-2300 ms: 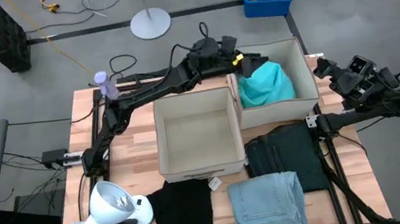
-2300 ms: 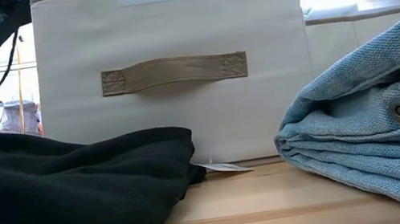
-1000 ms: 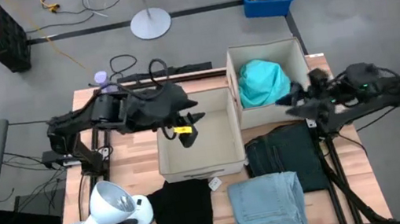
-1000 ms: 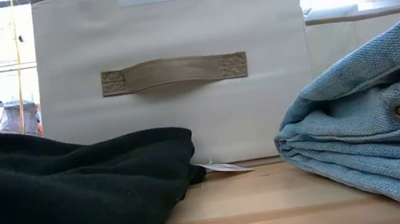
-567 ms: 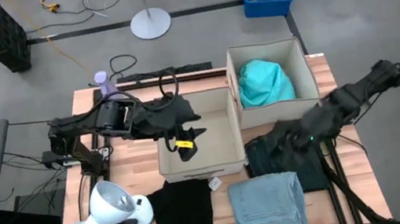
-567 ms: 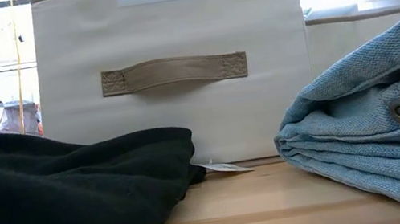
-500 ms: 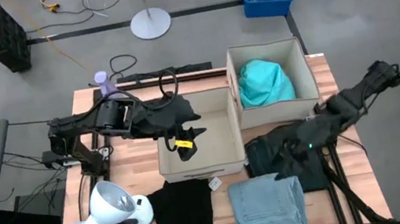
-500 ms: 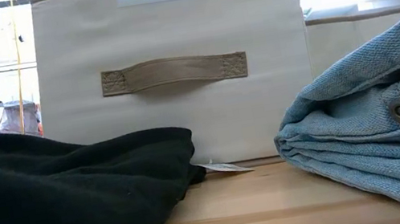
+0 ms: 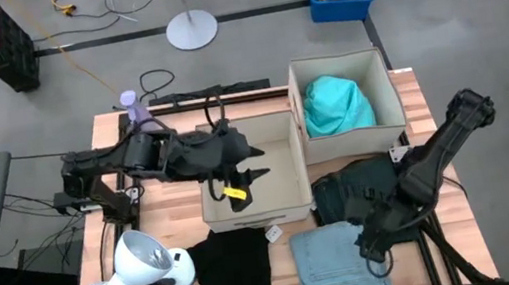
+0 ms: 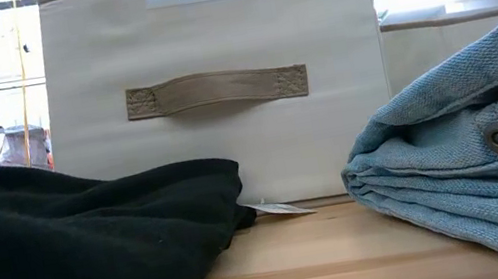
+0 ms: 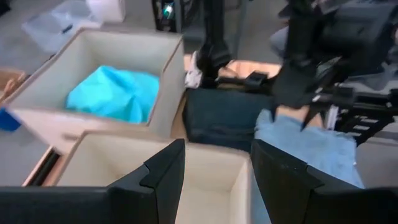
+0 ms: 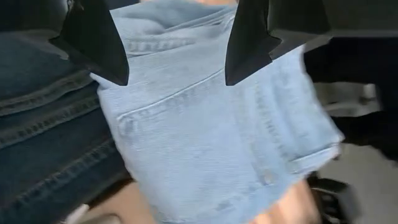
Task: Sort clothes
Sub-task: Put the light blue jeans in the right brown bin
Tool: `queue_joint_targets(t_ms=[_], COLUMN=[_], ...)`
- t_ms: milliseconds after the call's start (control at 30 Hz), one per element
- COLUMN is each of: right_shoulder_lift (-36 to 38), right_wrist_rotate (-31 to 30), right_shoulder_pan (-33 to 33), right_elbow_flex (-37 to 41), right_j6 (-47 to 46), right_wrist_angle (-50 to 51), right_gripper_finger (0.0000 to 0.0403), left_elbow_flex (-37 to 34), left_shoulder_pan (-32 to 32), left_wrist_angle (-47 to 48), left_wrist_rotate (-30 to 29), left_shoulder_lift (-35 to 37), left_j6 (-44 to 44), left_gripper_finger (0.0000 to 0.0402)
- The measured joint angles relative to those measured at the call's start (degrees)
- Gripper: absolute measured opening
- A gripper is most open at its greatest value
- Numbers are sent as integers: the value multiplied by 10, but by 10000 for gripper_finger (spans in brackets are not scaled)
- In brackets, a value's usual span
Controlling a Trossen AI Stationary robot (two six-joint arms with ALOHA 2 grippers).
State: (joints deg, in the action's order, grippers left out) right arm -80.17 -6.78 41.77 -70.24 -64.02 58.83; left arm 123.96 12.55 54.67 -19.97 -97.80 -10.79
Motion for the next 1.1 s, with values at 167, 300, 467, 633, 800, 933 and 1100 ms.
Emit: queue_joint_targets(t_ms=[167, 300, 467, 633, 800, 933, 1100], right_shoulder_lift=[-34, -46, -50, -50, -50, -50, -49], right_wrist_rotate=[-5, -12, -13, -12, 20, 49, 78], right_shoulder_pan=[4, 4, 0, -19, -44, -59, -60], right_elbow_flex=[0, 1, 5, 29, 64, 90, 133], right_j6=[-7, -9, -4, 21, 53, 60, 61], right_wrist_angle=[6, 7, 6, 1, -51, -86, -137], right_gripper_finger=[285, 286, 285, 285, 286, 285, 285], left_elbow_flex=[-136, -283, -453, -550, -585, -587, -587], left_shoulder_pan=[15, 18, 24, 28, 36, 37, 37], left_wrist_angle=[-120, -243, -366, -395, -404, -407, -420], left_wrist_rotate=[-45, -47, -43, -47, -56, -55, -56], left_shoulder_lift=[39, 111, 214, 272, 285, 284, 284], left_j6=[-3, -39, -77, -126, -153, -157, -152], left_gripper_finger=[178, 178, 178, 178, 178, 178, 178])
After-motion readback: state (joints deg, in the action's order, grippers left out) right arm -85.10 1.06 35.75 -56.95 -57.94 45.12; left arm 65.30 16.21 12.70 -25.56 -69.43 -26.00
